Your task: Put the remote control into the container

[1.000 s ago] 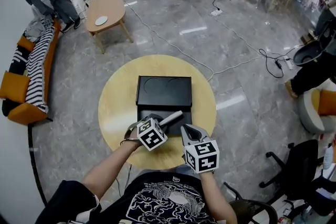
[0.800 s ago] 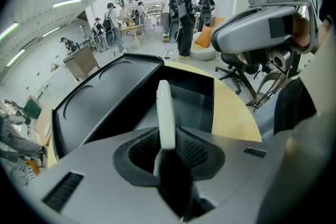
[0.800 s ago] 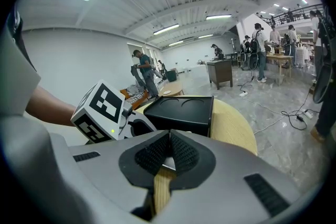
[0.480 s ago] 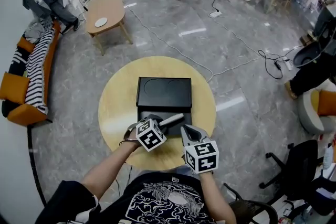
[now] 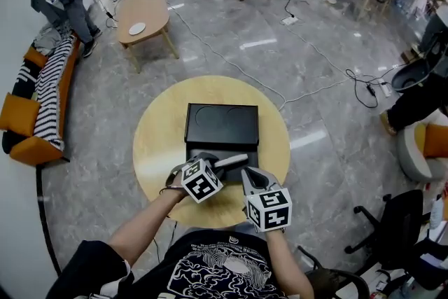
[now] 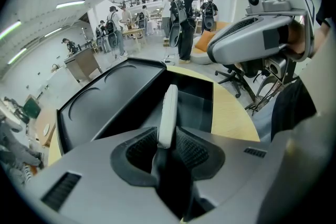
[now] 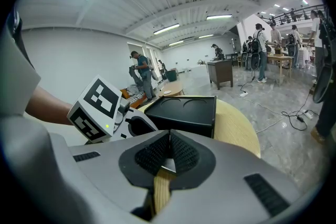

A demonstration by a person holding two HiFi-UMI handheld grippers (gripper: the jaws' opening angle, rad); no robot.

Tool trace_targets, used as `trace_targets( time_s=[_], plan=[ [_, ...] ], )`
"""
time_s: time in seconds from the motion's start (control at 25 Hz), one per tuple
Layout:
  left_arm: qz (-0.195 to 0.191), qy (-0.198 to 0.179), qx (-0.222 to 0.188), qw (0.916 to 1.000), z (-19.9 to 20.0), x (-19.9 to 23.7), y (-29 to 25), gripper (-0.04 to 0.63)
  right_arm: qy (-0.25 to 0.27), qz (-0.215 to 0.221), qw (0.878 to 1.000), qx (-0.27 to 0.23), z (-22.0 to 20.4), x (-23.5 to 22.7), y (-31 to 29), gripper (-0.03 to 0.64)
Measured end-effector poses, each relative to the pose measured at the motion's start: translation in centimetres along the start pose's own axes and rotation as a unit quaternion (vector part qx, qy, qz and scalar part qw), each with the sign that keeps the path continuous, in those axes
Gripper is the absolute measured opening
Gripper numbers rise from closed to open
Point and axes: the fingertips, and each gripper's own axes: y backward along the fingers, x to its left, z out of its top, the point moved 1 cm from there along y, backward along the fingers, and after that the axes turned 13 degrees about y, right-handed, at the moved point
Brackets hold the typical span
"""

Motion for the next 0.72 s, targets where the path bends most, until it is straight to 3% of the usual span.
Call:
trace_targets(
  time_s=[0.52,0.72],
  plan=[
    [0.011,0.000,-0.030,0.9995,0.1,0.2,1.9,0.100,0.001,0.005,1.000,-0.004,0.5,1.4,-0.6,0.023],
    [0.010,0.022,-0.049,0.9985,-0.3,0.4,3.3,0.100,-0.002,0.004,1.000,-0.004,0.5,2.5,-1.1,0.023]
  ],
)
